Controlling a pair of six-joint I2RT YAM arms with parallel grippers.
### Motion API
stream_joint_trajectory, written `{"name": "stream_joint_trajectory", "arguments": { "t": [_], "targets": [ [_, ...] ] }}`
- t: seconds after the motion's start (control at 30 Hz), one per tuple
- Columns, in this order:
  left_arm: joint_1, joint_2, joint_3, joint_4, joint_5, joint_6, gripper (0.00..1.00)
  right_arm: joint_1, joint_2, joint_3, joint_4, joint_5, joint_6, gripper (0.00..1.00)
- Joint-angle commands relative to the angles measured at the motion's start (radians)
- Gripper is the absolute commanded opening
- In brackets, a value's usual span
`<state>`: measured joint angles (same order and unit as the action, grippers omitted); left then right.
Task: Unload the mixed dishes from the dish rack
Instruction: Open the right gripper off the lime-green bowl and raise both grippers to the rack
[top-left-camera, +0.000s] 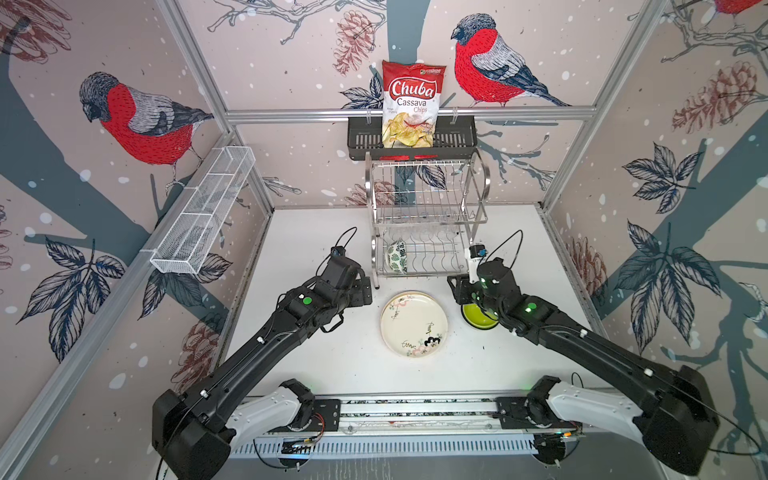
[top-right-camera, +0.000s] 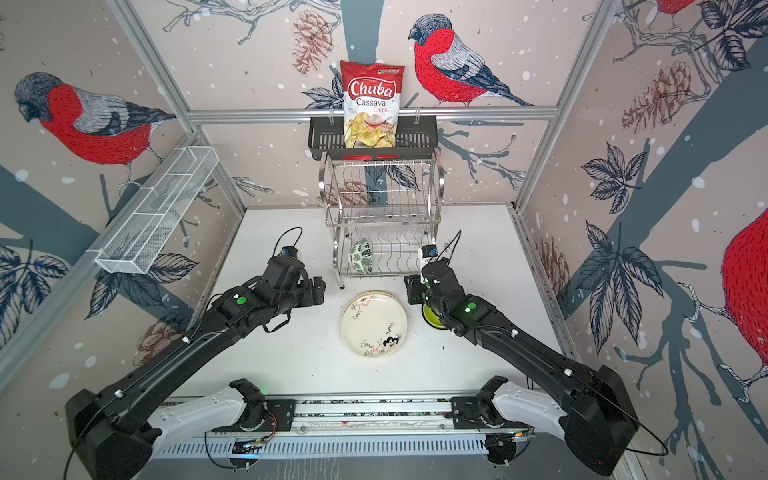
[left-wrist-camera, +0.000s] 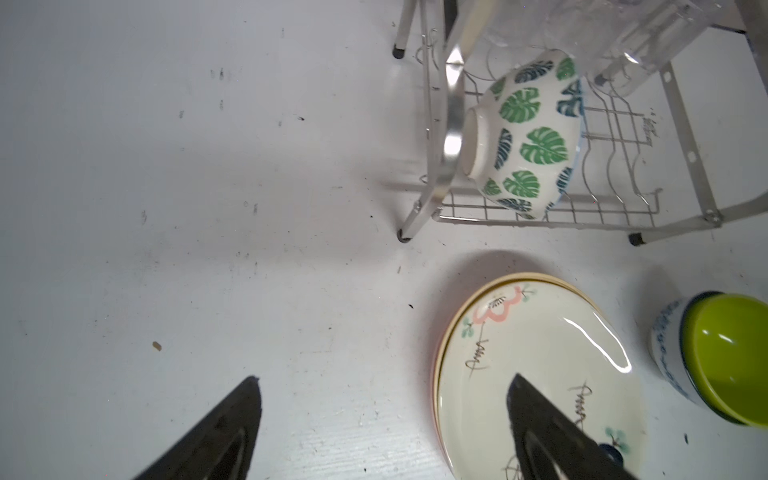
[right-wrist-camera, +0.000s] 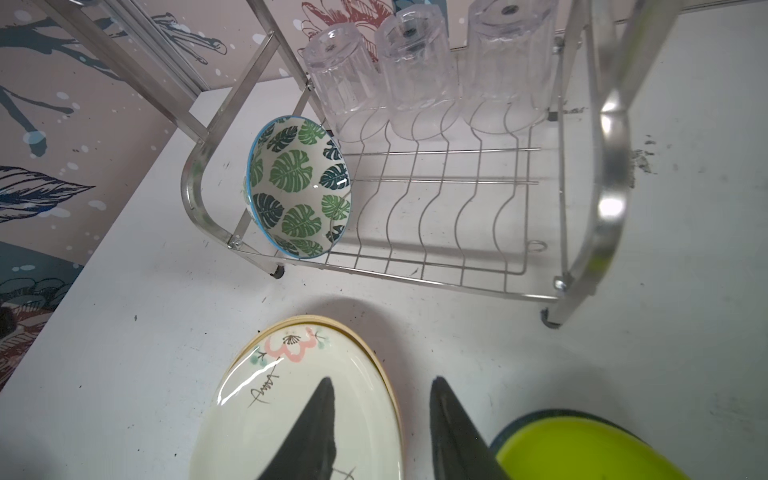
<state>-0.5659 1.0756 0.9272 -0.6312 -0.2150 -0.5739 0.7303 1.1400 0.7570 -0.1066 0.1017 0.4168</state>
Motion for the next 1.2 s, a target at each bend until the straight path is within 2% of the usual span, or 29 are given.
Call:
{"name": "stream_joint_trajectory", "arguments": {
  "t": [0.0,0.07,0.2,0.37,0.53,0.6,0.8,1.17],
  "targets": [
    [0.054,0.018,-0.034,0.120,0.080,-0.008,0.90,0.011,0.062,0.017,0.148,-0.058,-0.071,0.40],
    [0.088,0.040,-0.047,0.143,0.102,-0.004,0.87,0.020,0.107,0.023,0.201,-0.064,-0.098,0.40],
    [0.106,0.065,-0.057,0.207,0.070,0.004,0.82,0.022,0.227,0.037,0.313,-0.095,-0.133,0.39],
    [0.110,0.114,-0.033,0.299,0.051,0.016,0.83,0.021,0.369,0.108,0.399,-0.155,-0.169,0.39],
    [0.110,0.240,0.034,0.340,0.059,0.025,0.85,0.011,0.491,0.183,0.481,-0.259,-0.194,0.39],
    [0.110,0.288,0.062,0.343,0.074,0.028,0.85,-0.004,0.528,0.212,0.504,-0.316,-0.186,0.39],
    [0.112,0.414,0.128,0.346,0.051,0.047,0.83,-0.043,0.626,0.268,0.583,-0.391,-0.149,0.40],
    [0.113,0.558,0.218,0.363,0.051,0.042,0.75,-0.058,0.734,0.361,0.633,-0.454,-0.126,0.40]
  ]
}}
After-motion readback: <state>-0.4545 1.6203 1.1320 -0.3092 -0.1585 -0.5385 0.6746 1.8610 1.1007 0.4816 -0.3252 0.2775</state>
